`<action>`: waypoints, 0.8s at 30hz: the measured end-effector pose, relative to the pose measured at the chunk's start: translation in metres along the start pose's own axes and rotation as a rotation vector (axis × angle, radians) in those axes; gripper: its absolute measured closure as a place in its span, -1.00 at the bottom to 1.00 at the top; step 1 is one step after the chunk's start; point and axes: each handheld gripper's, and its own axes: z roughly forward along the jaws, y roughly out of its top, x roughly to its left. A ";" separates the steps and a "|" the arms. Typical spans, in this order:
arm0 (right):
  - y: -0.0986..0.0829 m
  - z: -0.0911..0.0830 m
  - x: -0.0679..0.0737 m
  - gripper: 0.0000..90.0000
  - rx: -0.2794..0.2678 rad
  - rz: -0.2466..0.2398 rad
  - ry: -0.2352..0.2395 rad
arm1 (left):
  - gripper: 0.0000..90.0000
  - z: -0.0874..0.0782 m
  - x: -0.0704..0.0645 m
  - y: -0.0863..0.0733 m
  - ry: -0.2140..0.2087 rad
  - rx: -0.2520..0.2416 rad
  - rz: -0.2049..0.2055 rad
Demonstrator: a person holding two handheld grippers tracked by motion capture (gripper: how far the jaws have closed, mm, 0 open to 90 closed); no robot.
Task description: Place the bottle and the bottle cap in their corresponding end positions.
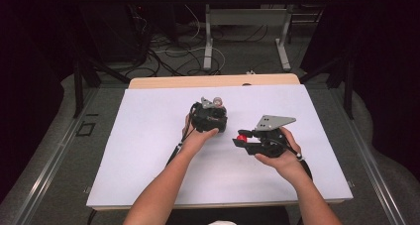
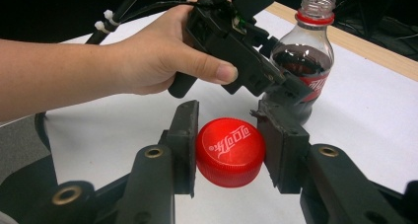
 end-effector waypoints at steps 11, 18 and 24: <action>-0.002 0.005 0.000 0.36 0.002 0.004 -0.002 | -0.70 -0.012 0.001 -0.002 -0.031 -0.006 -0.044; -0.004 0.010 0.001 0.36 0.013 0.004 -0.001 | -0.99 -0.034 0.003 -0.005 -0.073 -0.016 -0.060; -0.006 0.018 0.001 0.36 0.028 0.003 0.001 | -0.99 -0.057 0.004 -0.010 -0.104 -0.043 -0.075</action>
